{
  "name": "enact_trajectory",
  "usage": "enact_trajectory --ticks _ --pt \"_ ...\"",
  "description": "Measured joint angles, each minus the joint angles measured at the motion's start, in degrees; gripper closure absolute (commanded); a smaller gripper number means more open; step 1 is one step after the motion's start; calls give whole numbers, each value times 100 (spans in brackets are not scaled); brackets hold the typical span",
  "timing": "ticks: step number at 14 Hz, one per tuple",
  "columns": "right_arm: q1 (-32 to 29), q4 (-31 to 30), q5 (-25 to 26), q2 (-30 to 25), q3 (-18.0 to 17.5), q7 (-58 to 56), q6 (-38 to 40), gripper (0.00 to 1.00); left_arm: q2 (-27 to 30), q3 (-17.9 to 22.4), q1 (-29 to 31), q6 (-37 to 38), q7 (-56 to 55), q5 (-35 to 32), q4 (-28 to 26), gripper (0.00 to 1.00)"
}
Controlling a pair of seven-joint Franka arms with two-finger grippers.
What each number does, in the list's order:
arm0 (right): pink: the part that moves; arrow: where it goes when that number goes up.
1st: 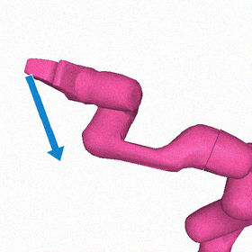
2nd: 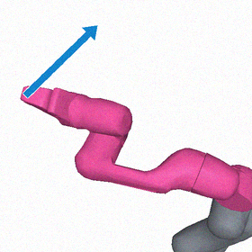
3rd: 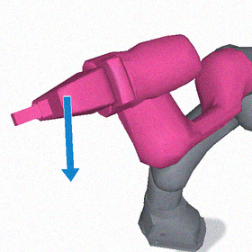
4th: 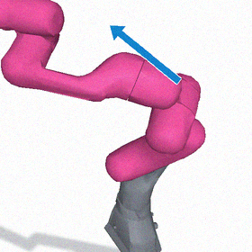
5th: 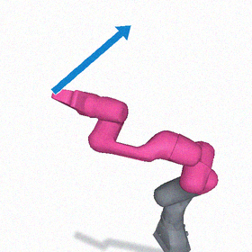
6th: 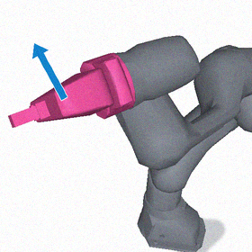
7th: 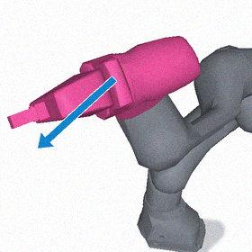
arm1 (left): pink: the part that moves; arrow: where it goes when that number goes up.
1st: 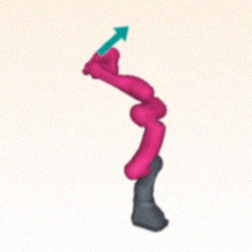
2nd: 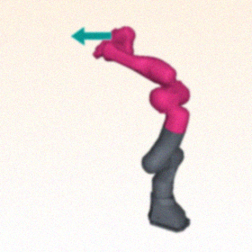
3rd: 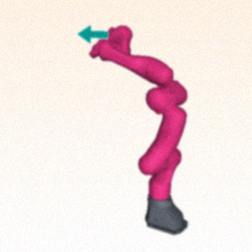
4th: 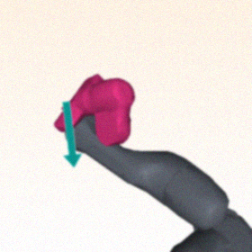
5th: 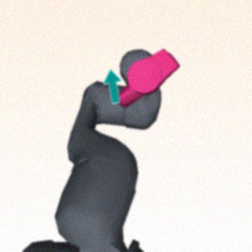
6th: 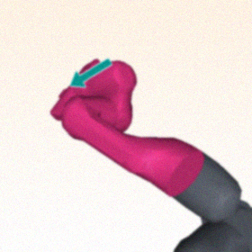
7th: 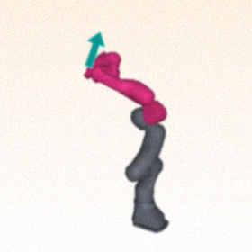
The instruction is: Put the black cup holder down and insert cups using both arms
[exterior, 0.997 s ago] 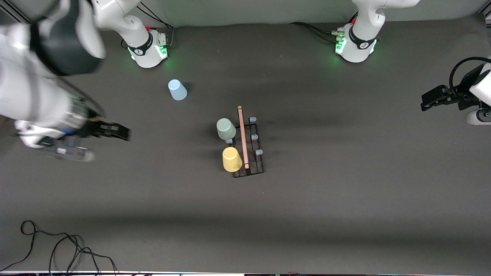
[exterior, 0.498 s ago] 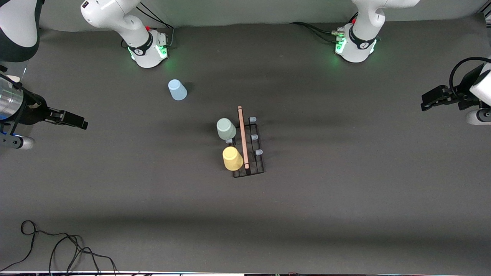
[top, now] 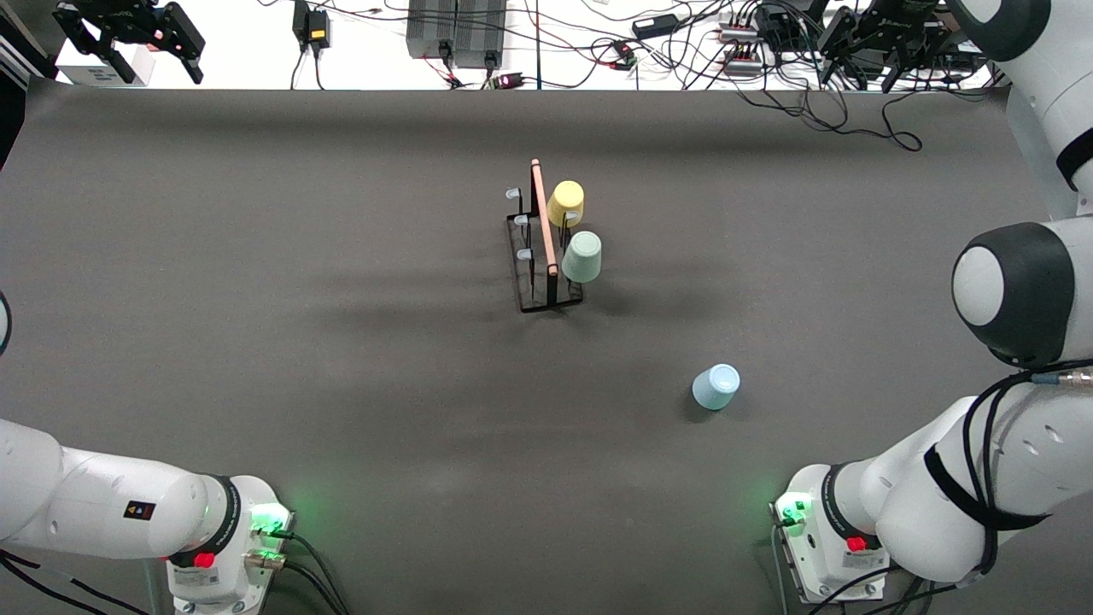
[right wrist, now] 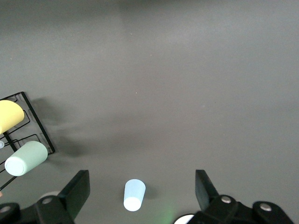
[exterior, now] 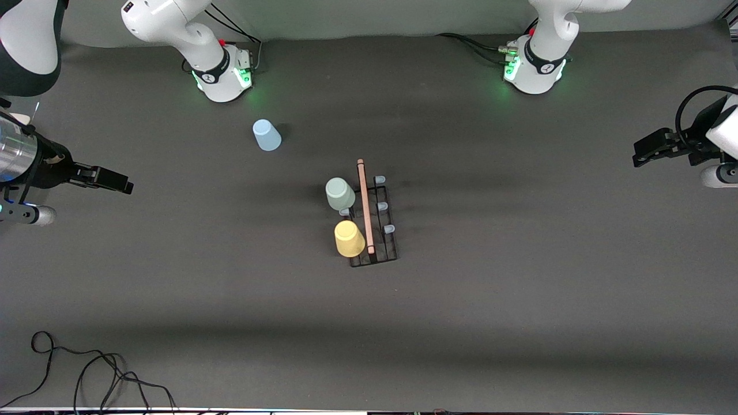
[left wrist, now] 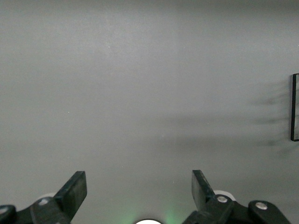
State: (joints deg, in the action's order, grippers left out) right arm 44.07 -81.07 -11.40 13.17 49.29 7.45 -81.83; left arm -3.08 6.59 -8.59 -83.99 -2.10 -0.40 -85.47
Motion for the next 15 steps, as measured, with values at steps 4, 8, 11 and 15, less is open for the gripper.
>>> enact_trajectory --ticks 4,8,11,15 --pt "-942 6 8 -15 -653 -453 -1 0 0 -1 0 -8 0 0 2 0" --pt "-2654 2 637 -229 -2633 -561 3 0 0 -1 0 -8 0 0 1 0" --pt "-3693 -54 966 -392 -3995 -554 18 0 0 -1 0 -8 0 0 1 0" --pt "-4337 -460 1194 -716 -4625 -560 -218 0 0 0 0 -8 0 0 0 0"
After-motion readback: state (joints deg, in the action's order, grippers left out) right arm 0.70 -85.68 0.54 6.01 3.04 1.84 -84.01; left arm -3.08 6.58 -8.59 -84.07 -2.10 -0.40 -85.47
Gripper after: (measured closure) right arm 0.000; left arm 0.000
